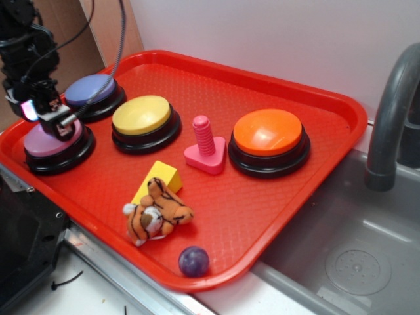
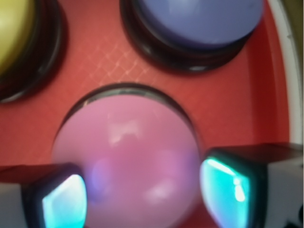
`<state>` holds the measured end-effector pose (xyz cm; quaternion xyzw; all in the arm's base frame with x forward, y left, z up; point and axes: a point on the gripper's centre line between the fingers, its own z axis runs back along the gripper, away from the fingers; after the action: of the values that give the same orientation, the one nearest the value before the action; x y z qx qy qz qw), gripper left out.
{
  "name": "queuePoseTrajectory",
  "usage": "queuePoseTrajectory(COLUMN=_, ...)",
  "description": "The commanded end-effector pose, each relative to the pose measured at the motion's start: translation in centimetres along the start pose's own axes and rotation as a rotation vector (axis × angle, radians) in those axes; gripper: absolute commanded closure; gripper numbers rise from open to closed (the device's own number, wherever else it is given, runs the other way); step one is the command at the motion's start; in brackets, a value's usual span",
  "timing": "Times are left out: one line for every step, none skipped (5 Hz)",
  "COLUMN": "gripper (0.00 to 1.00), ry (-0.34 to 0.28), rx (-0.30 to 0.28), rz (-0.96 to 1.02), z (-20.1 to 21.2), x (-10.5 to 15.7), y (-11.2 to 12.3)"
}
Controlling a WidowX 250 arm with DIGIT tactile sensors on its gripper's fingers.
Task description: Push the pink button.
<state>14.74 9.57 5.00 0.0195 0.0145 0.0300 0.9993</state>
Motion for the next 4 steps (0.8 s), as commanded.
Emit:
queuePoseTrajectory(gripper=0.00, ry=0.044, rx=0.089, rz=-0.033, z=-0.5, x=0.6, y=-1.0)
queuePoseTrajectory(gripper=0.00, ry=0.022, rx=0.102, rz=-0.024, z=1.3, x=0.8, y=-1.3)
queuePoseTrajectory(gripper=0.00, ry=0.007, rx=0.082, rz=-0.024, z=3.8, x=1.1, y=-1.5)
queuePoseTrajectory(gripper=0.00, ry=0.010, rx=0.077, rz=-0.023, z=5.3, x=1.5, y=-1.7)
